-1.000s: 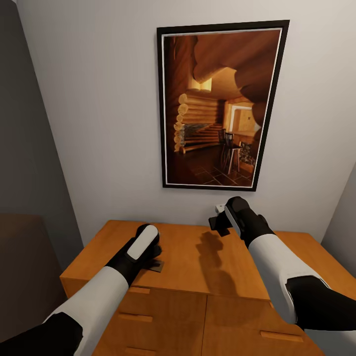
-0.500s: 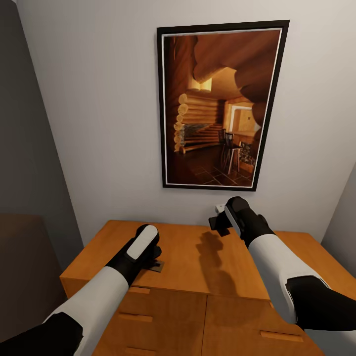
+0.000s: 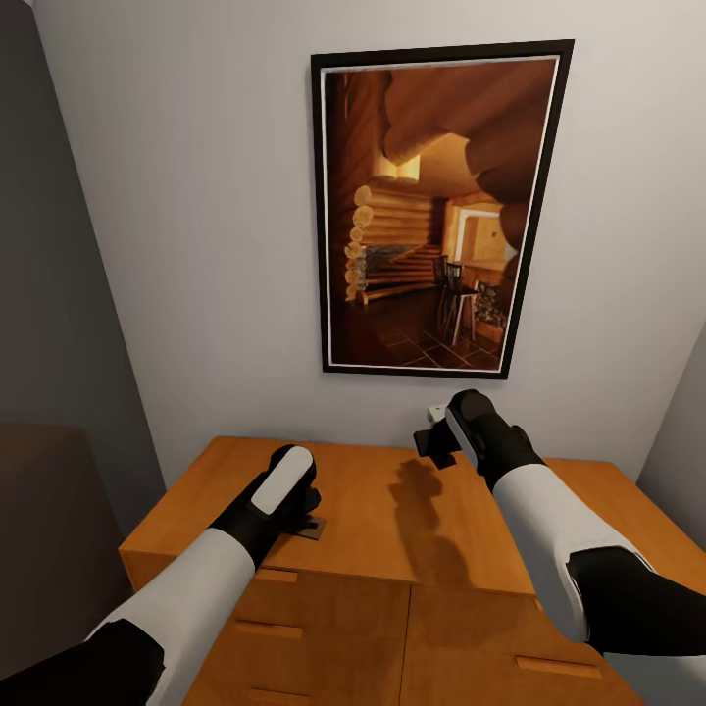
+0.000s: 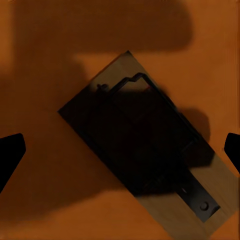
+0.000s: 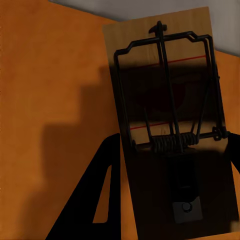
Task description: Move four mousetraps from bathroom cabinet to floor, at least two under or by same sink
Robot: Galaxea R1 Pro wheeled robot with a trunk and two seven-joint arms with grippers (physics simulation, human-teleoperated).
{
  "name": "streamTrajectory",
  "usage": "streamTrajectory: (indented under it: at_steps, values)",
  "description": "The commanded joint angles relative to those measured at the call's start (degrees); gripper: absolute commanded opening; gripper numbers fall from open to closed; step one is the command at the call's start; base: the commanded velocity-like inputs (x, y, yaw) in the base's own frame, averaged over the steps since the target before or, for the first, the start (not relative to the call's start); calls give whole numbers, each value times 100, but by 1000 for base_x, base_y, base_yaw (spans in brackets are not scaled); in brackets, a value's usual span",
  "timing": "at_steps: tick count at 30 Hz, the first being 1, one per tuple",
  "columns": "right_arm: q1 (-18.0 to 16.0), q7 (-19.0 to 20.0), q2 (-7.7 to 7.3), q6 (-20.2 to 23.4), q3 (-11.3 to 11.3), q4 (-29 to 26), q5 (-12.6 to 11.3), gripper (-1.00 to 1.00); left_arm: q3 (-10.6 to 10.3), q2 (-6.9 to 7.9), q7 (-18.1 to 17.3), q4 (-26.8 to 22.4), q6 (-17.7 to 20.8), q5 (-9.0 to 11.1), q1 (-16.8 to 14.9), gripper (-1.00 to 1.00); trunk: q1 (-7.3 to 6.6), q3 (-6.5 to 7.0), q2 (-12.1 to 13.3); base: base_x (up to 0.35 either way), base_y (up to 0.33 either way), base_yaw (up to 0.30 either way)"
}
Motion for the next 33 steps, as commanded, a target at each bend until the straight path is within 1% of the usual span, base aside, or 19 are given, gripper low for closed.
streamTrajectory:
  at_steps: [1, 6, 13, 27, 30, 32, 33]
  values:
    - [-4, 56, 0, 21, 4, -5, 52, -100, -6, 0, 33, -8, 58, 11, -5, 100, 1, -8, -5, 0, 0, 0]
    - [-4, 56, 0, 21, 6, -5, 52, -100, -13, 0, 33, -22, 65, 11, -5, 100, 1, -8, -5, 9, -1, 0]
    - [-4, 54, 4, 21, 8, -4, 52, -100, -14, 0, 25, -24, 59, 11, -5, 100, 1, -8, -5, 91, -55, 0]
    - [-4, 54, 5, 21, 8, -5, 52, -100, 2, 0, 29, 17, 58, 19, -5, 100, 1, -8, -5, 6, -4, 0]
    - [-4, 54, 5, 21, 8, -5, 52, -100, -4, 0, 34, 157, 48, 18, -5, 100, 1, -8, -5, 0, 0, 0]
    - [-4, 55, 5, 21, 8, -5, 52, -100, -27, 0, 20, 553, 11, 6, -5, 100, 1, -8, -5, 0, 0, 0]
    - [-4, 55, 5, 21, 8, -5, 52, -100, -28, 0, 18, 598, 6, 4, -5, 100, 1, -8, -5, 0, 0, 0]
